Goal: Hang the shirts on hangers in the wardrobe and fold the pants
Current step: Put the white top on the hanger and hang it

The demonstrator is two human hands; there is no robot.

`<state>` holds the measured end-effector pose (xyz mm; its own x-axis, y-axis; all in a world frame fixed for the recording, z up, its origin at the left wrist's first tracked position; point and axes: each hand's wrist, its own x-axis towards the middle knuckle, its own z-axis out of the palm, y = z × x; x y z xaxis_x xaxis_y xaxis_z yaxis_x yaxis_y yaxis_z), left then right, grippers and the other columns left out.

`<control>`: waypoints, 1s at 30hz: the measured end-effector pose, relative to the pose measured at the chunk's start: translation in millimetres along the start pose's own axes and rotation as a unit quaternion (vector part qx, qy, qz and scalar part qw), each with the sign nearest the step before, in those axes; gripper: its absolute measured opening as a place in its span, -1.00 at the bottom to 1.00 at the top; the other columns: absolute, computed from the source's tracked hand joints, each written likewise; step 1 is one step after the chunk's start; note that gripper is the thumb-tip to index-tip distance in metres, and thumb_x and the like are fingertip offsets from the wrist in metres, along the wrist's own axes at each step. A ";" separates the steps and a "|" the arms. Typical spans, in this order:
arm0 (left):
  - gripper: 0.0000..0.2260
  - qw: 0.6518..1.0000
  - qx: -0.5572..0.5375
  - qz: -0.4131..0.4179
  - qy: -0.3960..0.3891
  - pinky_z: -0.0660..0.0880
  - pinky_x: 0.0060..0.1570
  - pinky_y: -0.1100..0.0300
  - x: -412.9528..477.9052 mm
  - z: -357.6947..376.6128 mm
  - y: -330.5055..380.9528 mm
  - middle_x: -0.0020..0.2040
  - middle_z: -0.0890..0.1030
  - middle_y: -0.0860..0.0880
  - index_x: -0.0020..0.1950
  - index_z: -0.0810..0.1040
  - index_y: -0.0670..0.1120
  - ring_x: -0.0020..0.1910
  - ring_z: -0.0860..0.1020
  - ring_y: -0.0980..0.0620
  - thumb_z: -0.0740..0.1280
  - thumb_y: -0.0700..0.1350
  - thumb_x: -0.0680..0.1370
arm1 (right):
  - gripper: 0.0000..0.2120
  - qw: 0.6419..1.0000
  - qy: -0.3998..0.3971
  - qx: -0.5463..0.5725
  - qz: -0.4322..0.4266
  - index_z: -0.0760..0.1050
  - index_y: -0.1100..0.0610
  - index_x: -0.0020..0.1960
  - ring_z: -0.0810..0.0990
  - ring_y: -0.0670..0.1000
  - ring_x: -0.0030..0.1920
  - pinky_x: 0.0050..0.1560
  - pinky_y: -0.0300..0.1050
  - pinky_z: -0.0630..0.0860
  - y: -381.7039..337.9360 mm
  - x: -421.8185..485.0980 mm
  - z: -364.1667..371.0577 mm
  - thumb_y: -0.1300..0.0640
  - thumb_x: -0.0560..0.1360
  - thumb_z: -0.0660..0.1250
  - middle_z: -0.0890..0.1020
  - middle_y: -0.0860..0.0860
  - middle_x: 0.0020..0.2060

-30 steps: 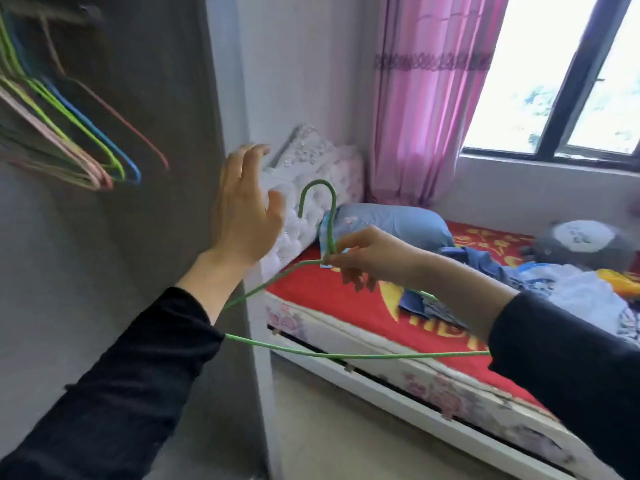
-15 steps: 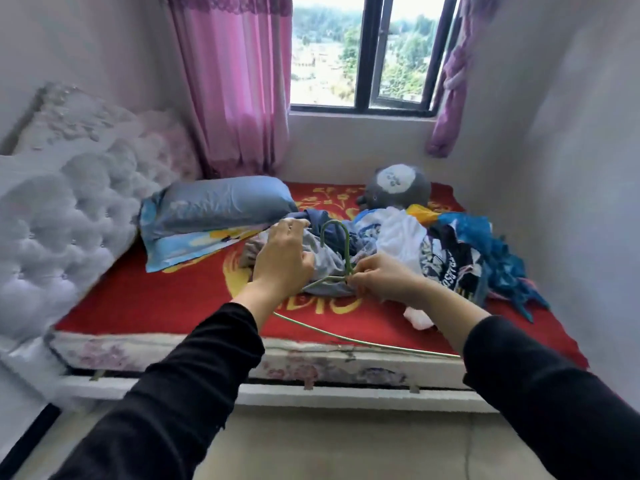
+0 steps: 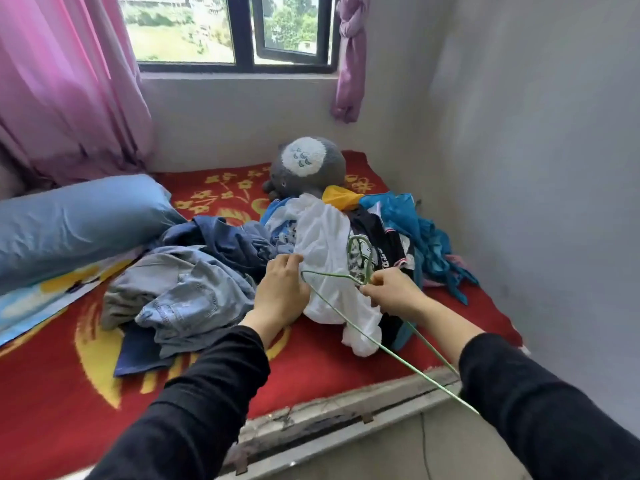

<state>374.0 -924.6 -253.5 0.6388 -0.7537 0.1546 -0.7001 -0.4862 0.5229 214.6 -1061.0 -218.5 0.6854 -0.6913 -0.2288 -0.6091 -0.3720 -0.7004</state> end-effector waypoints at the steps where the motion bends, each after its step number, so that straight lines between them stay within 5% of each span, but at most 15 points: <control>1: -0.55 1.000 -0.003 0.000 -0.008 0.31 0.26 0.06 16.4 12.6 0.2 0.35 0.38 -0.14 0.40 0.33 -0.13 0.37 0.26 -0.12 0.24 -0.20 0.51 | -0.67 0.999 0.031 -0.006 0.003 0.26 0.11 -0.40 0.43 -0.09 -0.45 -0.49 -0.30 0.31 5.9 16.7 -6.5 0.18 0.47 0.31 0.43 -0.01 -0.48; 5: -0.55 0.998 -0.006 -0.024 -0.050 0.34 0.25 0.06 80.3 67.3 -3.4 0.36 0.36 -0.11 0.41 0.32 -0.12 0.38 0.25 -0.09 0.24 -0.17 0.51 | -0.63 0.993 0.116 -0.019 0.025 0.24 0.14 -0.44 0.33 -0.06 -0.46 -0.44 -0.17 0.26 30.8 90.8 -28.2 0.14 0.46 0.32 0.32 -0.02 -0.50; 17: -0.49 0.945 -0.014 -0.254 -0.205 0.30 0.22 0.06 225.7 255.1 -29.3 0.30 0.42 -0.22 0.32 0.37 -0.27 0.28 0.34 -0.20 0.20 0.12 0.58 | -0.62 0.996 0.093 -0.006 -0.004 0.24 0.13 -0.40 0.30 -0.02 -0.44 -0.38 -0.05 0.26 121.4 324.4 -47.3 0.02 0.48 0.30 0.35 -0.01 -0.50; 22: -0.15 0.911 -0.013 -0.332 -0.245 0.18 0.42 0.02 235.5 307.4 -45.6 0.47 0.12 -0.29 0.48 0.03 -0.34 0.47 0.08 -0.23 0.31 0.22 0.51 | -0.65 0.992 0.112 0.001 -0.052 0.28 0.08 -0.37 0.43 -0.12 -0.38 -0.34 -0.34 0.33 148.8 365.0 -28.6 -0.02 0.52 0.25 0.41 -0.03 -0.52; 25: -0.34 0.909 -0.004 -0.338 -0.242 0.17 0.43 -0.01 241.1 319.5 -59.4 0.52 0.08 -0.28 0.51 0.10 -0.27 0.49 0.08 -0.23 0.27 0.06 0.57 | -0.69 0.996 0.078 -0.011 -0.051 0.29 0.06 -0.34 0.44 -0.07 -0.37 -0.37 -0.29 0.32 158.4 379.7 -17.8 -0.03 0.51 0.24 0.44 -0.05 -0.50; 28: -0.81 0.921 -0.063 -0.330 -0.195 0.46 0.01 0.06 253.5 311.9 -72.9 0.09 0.56 -0.20 0.06 0.53 -0.22 0.10 0.52 -0.22 0.17 -0.17 0.61 | -0.67 1.000 -0.006 0.002 -0.006 0.31 0.11 -0.38 0.32 -0.06 -0.43 -0.36 -0.11 0.28 156.9 389.7 -9.9 0.04 0.51 0.29 0.38 -0.07 -0.51; 30: -0.76 0.909 -0.140 -0.328 -0.217 0.38 -0.27 0.17 267.5 292.1 -74.2 -0.24 0.53 -0.07 -0.20 0.47 -0.12 -0.21 0.54 -0.09 0.15 -0.12 0.63 | -0.69 0.997 -0.082 0.010 0.013 0.39 0.23 -0.33 0.29 -0.05 -0.40 -0.33 -0.13 0.25 151.6 393.4 -6.6 0.10 0.52 0.32 0.37 -0.03 -0.47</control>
<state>503.7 -1219.3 -495.7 0.6605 -0.4758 -0.5808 -0.0677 -0.8081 0.5851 389.3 -1393.5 -410.2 0.7270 -0.5892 -0.3526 -0.6200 -0.3426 -0.7059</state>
